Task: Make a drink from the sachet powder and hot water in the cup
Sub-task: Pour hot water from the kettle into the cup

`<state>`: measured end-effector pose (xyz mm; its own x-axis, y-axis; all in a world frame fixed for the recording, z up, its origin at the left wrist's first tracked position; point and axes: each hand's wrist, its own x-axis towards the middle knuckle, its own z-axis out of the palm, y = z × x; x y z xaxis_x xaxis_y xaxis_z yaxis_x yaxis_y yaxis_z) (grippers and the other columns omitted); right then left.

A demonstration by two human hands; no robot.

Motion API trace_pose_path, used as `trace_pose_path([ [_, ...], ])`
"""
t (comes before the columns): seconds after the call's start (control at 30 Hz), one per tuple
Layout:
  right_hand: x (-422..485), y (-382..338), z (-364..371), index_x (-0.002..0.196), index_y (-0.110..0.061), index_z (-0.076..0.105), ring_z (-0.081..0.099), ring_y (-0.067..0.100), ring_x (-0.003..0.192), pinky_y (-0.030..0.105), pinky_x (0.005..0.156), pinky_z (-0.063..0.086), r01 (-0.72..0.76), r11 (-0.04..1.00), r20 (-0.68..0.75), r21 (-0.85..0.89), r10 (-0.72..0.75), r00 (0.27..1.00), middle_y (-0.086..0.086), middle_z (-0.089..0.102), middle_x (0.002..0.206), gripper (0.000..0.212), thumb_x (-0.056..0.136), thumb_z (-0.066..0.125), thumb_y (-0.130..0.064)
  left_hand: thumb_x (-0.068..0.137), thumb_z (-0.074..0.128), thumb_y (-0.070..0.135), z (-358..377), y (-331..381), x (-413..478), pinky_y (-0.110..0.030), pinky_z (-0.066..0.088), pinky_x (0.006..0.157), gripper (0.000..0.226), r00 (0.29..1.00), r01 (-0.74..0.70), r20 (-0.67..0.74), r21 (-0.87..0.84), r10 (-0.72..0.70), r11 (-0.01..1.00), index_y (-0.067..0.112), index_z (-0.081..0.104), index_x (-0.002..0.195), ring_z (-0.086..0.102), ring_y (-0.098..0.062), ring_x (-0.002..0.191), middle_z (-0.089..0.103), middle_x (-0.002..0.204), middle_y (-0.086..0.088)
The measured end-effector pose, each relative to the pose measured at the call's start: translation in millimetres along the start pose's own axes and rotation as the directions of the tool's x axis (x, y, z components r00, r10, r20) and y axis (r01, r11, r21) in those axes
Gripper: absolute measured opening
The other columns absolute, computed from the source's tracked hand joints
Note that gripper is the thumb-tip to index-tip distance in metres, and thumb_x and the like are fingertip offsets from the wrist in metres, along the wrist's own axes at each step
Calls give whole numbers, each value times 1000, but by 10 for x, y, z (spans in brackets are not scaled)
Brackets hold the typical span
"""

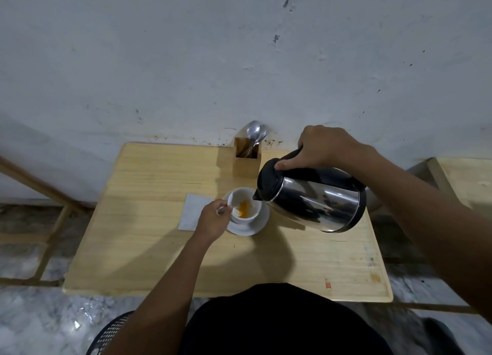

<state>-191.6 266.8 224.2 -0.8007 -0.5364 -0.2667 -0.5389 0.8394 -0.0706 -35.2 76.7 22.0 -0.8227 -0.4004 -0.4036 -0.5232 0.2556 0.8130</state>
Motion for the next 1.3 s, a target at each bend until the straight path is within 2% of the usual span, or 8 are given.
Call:
trace_pose_path([
  [0.3, 57, -138, -27, 57, -16, 39, 42, 16, 50, 28, 51, 31, 12, 996, 18, -94, -10, 1000, -3, 45, 53, 72, 59, 61, -85, 93, 56, 24, 7, -42, 55, -47, 57, 83, 20, 1000, 1, 3, -7, -1, 1000, 10, 66, 104, 65, -29, 90, 63, 95, -4],
  [0.67, 31, -109, -170, 61, -16, 46, 50, 16, 57, 30, 59, 39, 2, 996, 13, -93, -1, 1000, -2, 53, 59, 70, 60, 61, -84, 93, 56, 23, 16, -38, 50, -49, 57, 85, 21, 1000, -3, -4, -8, 3, 1000, 10, 66, 105, 65, -28, 94, 64, 99, -4],
  [1.0, -38, -85, -267, 60, -17, 40, 46, 16, 56, 31, 59, 38, 7, 996, 12, -87, -6, 1000, -2, 49, 59, 69, 62, 63, -82, 92, 57, 24, 22, -23, 43, -51, 56, 87, 22, 1000, 11, -13, -16, -12, 1000, 10, 66, 106, 64, -27, 97, 63, 100, -5],
  [1.3, -75, -50, -273, 61, -16, 43, 48, 17, 57, 32, 61, 39, 7, 996, 17, -88, -6, 1000, -1, 51, 59, 71, 59, 62, -84, 93, 57, 22, 10, 2, 29, -50, 56, 88, 23, 1000, 19, -13, -25, -19, 1000, 8, 66, 109, 63, -28, 99, 63, 102, -6],
])
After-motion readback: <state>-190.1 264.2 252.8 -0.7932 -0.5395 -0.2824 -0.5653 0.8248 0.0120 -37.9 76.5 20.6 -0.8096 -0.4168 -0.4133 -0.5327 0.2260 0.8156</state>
